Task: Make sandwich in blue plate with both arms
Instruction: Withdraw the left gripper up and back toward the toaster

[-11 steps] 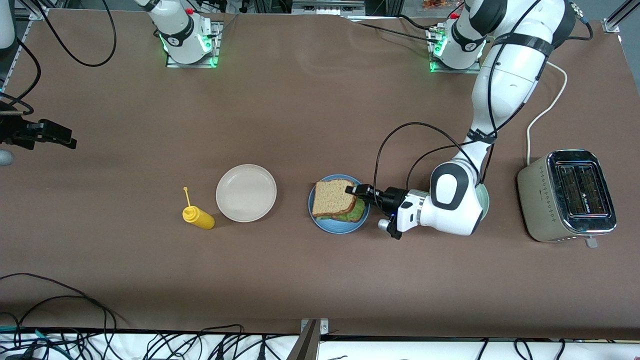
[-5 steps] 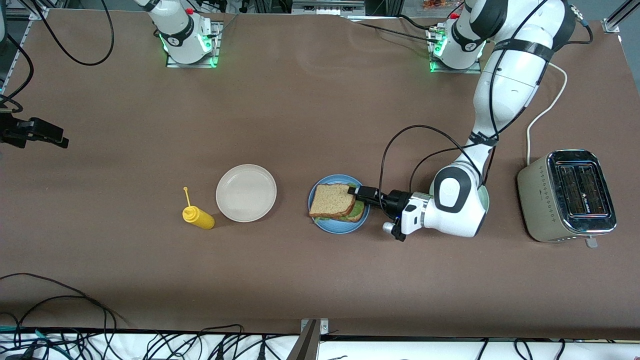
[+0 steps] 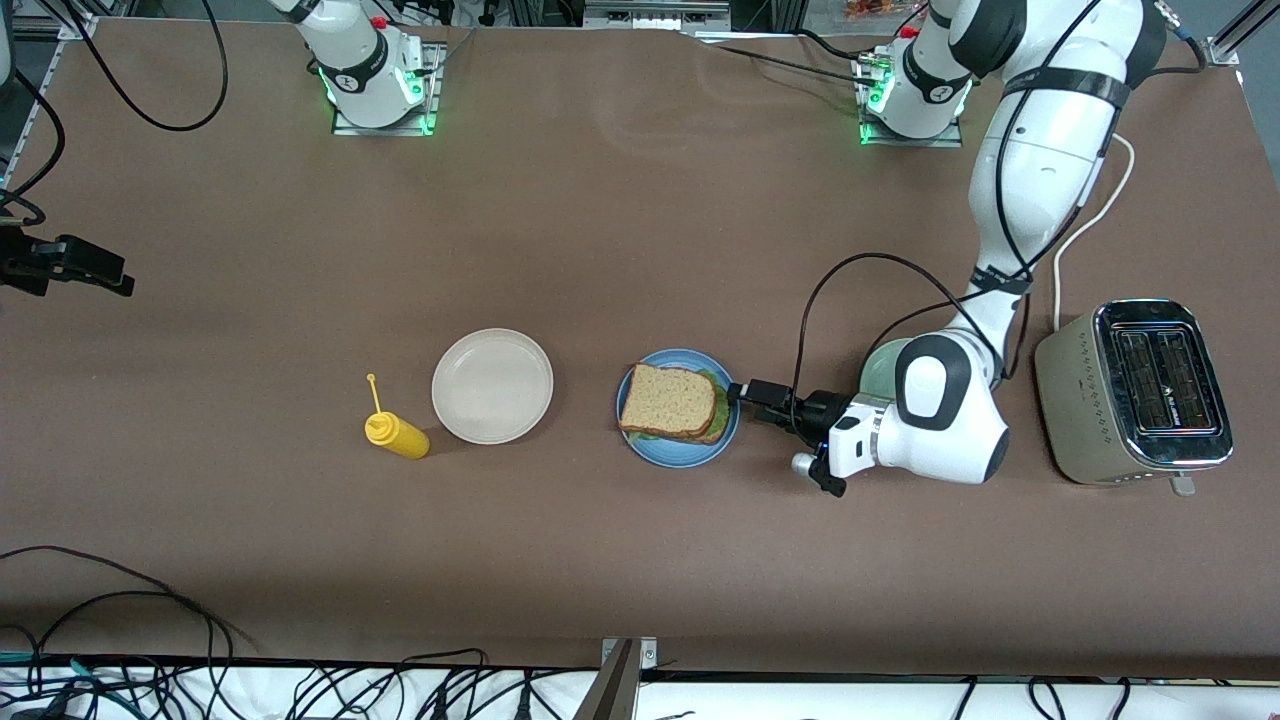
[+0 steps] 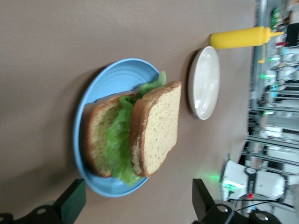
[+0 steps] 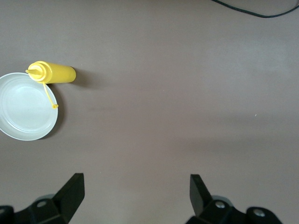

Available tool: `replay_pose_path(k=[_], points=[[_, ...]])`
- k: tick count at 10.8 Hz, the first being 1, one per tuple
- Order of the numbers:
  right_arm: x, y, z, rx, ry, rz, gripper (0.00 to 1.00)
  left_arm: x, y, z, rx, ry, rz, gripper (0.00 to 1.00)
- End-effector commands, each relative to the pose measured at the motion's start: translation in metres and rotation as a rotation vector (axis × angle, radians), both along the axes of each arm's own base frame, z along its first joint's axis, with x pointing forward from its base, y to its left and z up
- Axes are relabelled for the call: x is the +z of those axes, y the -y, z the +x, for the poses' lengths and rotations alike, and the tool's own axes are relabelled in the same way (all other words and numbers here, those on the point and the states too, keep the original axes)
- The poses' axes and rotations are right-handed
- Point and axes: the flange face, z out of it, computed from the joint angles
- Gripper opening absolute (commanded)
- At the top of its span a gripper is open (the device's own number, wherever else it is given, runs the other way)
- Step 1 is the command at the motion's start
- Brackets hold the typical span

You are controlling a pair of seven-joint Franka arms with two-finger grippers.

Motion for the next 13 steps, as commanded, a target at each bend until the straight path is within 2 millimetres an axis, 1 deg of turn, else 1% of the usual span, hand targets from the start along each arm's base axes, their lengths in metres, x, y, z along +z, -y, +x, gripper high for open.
replay_pose_path(k=[1, 3, 5, 7, 8, 10, 13], points=[[0.008, 0.002, -0.003, 0.012, 0.009, -0.016, 1.0, 0.068, -0.012, 0.002, -0.037, 0.036, 0.229, 1.0], [0.008, 0.002, -0.003, 0.012, 0.009, -0.016, 1.0, 0.102, -0.023, 0.001, -0.079, 0.09, 0.351, 1.0], [0.008, 0.002, -0.003, 0.014, 0.009, -0.017, 1.0, 0.131, -0.051, 0.004, -0.105, 0.143, 0.446, 1.0], [0.008, 0.002, -0.003, 0.014, 0.008, -0.016, 1.0, 0.169, -0.073, 0.003, -0.124, 0.198, 0.555, 1.0], [0.008, 0.002, -0.003, 0.013, 0.006, -0.017, 1.0, 0.189, -0.079, -0.001, -0.127, 0.211, 0.605, 1.0], [0.008, 0.003, -0.004, 0.012, 0.001, -0.015, 1.0, 0.239, -0.093, -0.01, -0.159, 0.289, 0.746, 1.0], [0.009, 0.003, -0.005, 0.011, 0.003, -0.015, 1.0, 0.309, -0.11, -0.032, -0.178, 0.365, 0.878, 1.0]])
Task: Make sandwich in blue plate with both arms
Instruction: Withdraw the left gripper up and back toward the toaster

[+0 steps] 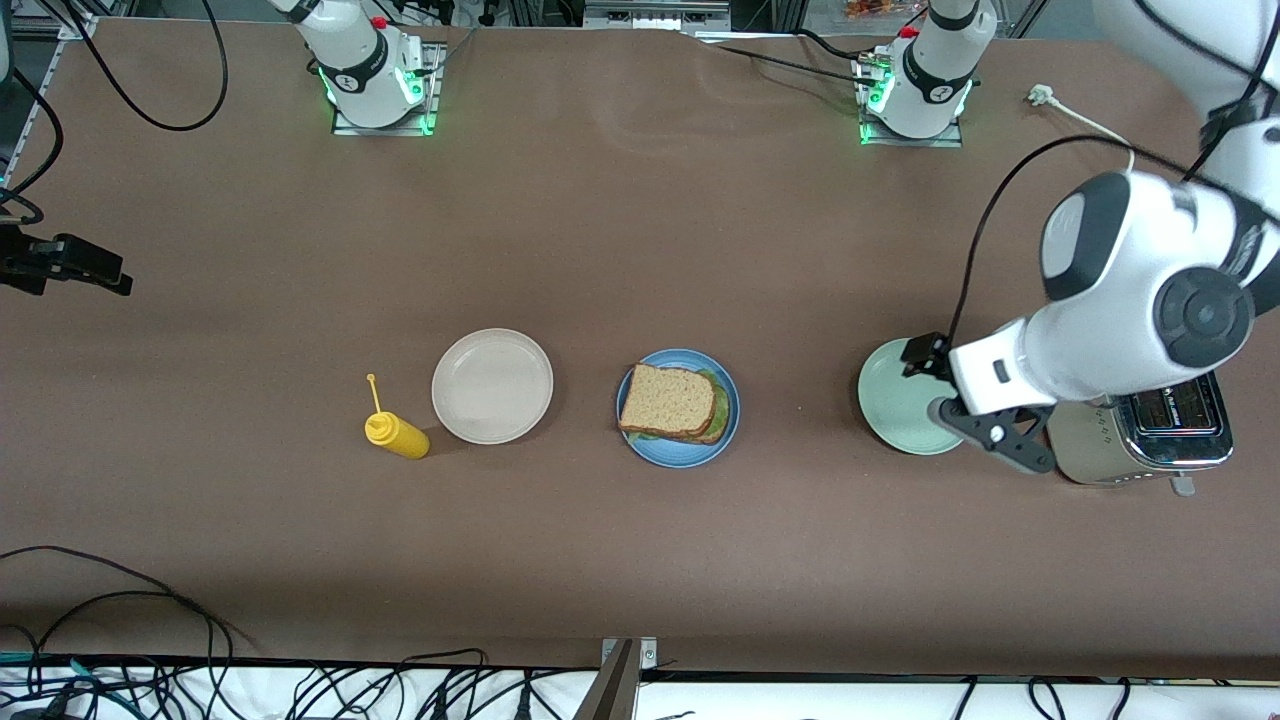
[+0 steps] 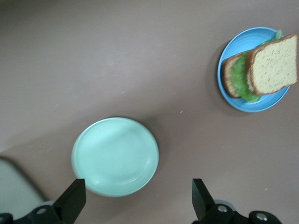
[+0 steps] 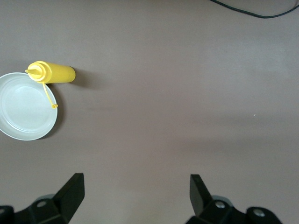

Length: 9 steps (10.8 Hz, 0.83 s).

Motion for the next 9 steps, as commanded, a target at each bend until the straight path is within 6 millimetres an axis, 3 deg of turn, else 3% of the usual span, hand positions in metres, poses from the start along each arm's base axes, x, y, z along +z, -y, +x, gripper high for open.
replay_pose_path(k=[1, 3, 5, 7, 9], points=[[0.008, 0.002, -0.004, 0.01, 0.002, -0.012, 1.0, 0.075, -0.015, -0.032, -0.006, 0.09, 0.133, 1.0], [0.014, 0.004, -0.004, 0.012, 0.012, -0.027, 1.0, 0.104, -0.03, -0.056, 0.025, 0.113, 0.133, 1.0], [0.015, 0.004, -0.005, 0.012, 0.003, -0.027, 1.0, 0.14, -0.038, -0.094, 0.123, 0.149, 0.112, 1.0], [0.016, 0.003, -0.005, 0.014, 0.005, -0.028, 1.0, 0.145, -0.05, -0.127, 0.142, 0.139, 0.12, 1.0], [0.016, 0.004, -0.005, 0.012, 0.005, -0.027, 1.0, 0.144, -0.063, -0.134, 0.153, 0.132, 0.119, 1.0]])
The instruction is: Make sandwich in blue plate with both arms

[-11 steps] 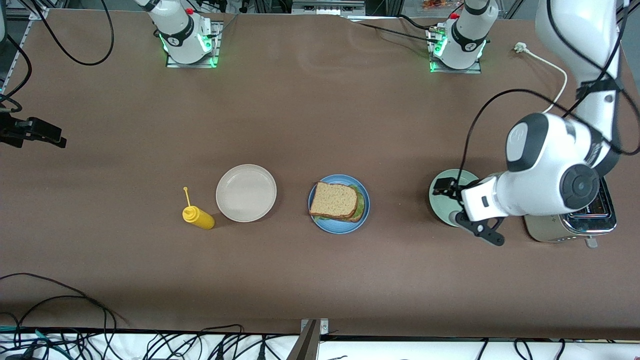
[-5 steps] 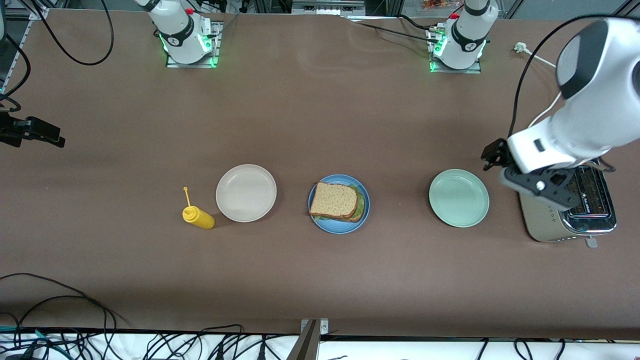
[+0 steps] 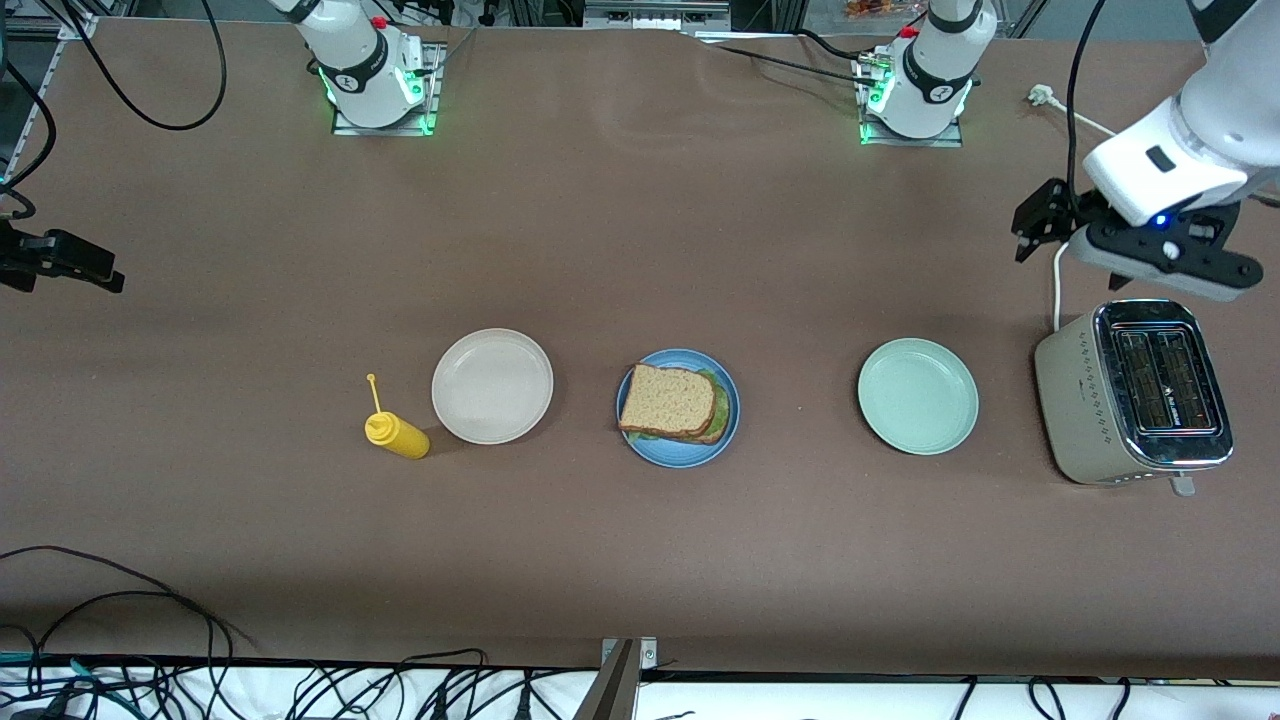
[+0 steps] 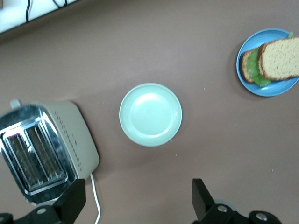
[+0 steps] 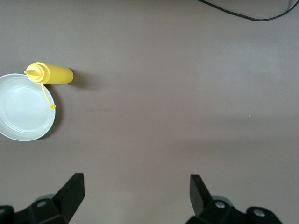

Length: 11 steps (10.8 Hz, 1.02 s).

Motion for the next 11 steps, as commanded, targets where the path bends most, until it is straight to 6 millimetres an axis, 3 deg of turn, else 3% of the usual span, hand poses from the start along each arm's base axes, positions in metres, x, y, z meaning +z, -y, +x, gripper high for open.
replay_pose_path(k=[1, 2, 6, 8, 11], points=[[0.008, 0.002, -0.003, 0.011, -0.005, -0.015, 1.0, -0.006, -0.025, -0.02, 0.05, -0.013, -0.042, 1.0], [0.008, 0.001, -0.003, 0.013, -0.003, -0.015, 1.0, -0.007, -0.036, -0.02, 0.083, -0.026, -0.118, 1.0], [0.008, 0.001, -0.003, 0.013, -0.003, -0.015, 1.0, 0.0, -0.032, -0.025, 0.075, -0.005, -0.092, 1.0], [0.007, 0.001, -0.003, 0.013, -0.005, -0.015, 1.0, -0.001, -0.013, -0.03, 0.022, 0.005, 0.012, 1.0], [0.007, -0.002, -0.003, 0.015, -0.006, -0.01, 1.0, 0.001, -0.028, -0.021, 0.046, 0.009, 0.007, 1.0]])
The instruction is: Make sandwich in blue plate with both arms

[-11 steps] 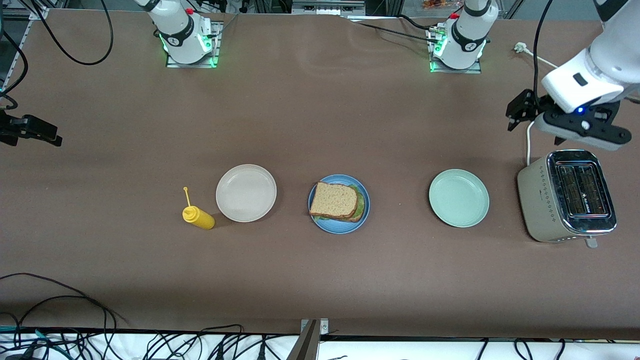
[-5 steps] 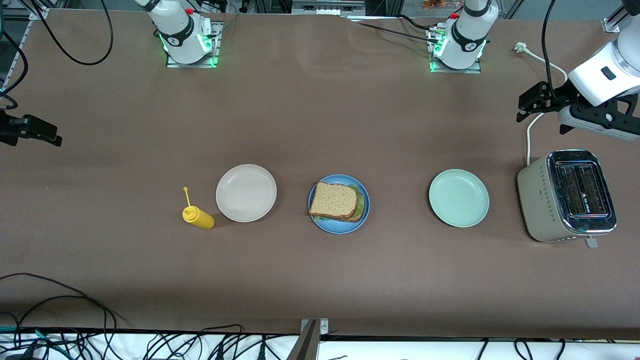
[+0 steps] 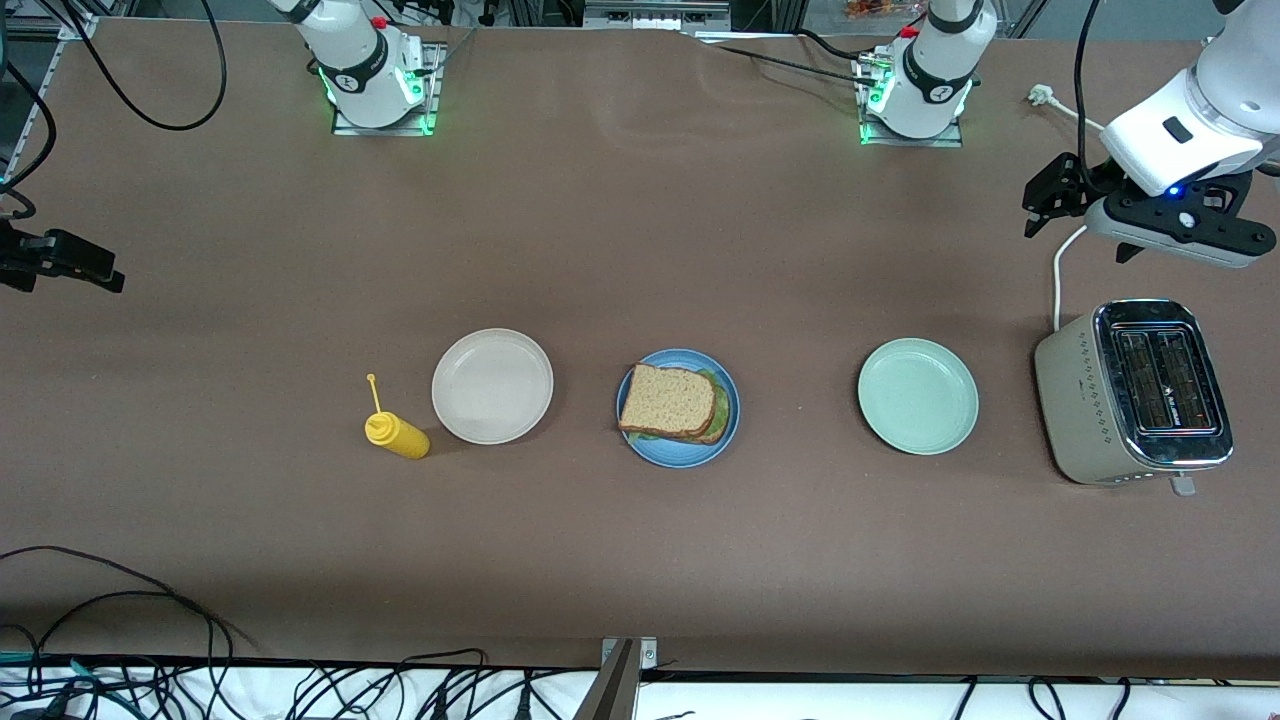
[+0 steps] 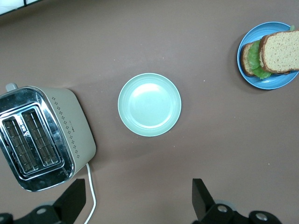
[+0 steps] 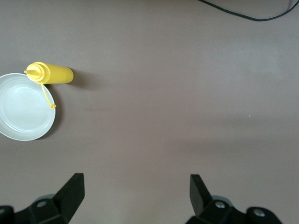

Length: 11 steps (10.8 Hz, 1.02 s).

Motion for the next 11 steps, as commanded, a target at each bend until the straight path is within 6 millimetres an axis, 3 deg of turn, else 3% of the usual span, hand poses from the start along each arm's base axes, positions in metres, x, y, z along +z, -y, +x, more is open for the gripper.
replay_pose_path(k=[1, 2, 5, 7, 11], points=[[0.007, -0.001, -0.002, 0.012, -0.003, -0.005, 1.0, 0.003, -0.017, 0.0, 0.024, 0.017, 0.013, 1.0], [0.007, -0.001, -0.002, 0.012, -0.005, -0.01, 1.0, 0.003, -0.022, 0.0, 0.034, 0.016, 0.01, 1.0], [0.008, 0.007, -0.004, 0.031, -0.002, 0.029, 1.0, 0.003, -0.008, -0.001, 0.02, 0.015, 0.012, 1.0], [0.024, -0.011, -0.002, 0.003, 0.03, 0.078, 1.0, 0.001, -0.007, 0.0, 0.019, 0.012, 0.012, 1.0], [0.026, -0.024, -0.004, -0.012, 0.017, 0.079, 1.0, 0.0, -0.01, 0.004, 0.023, 0.012, 0.01, 1.0]])
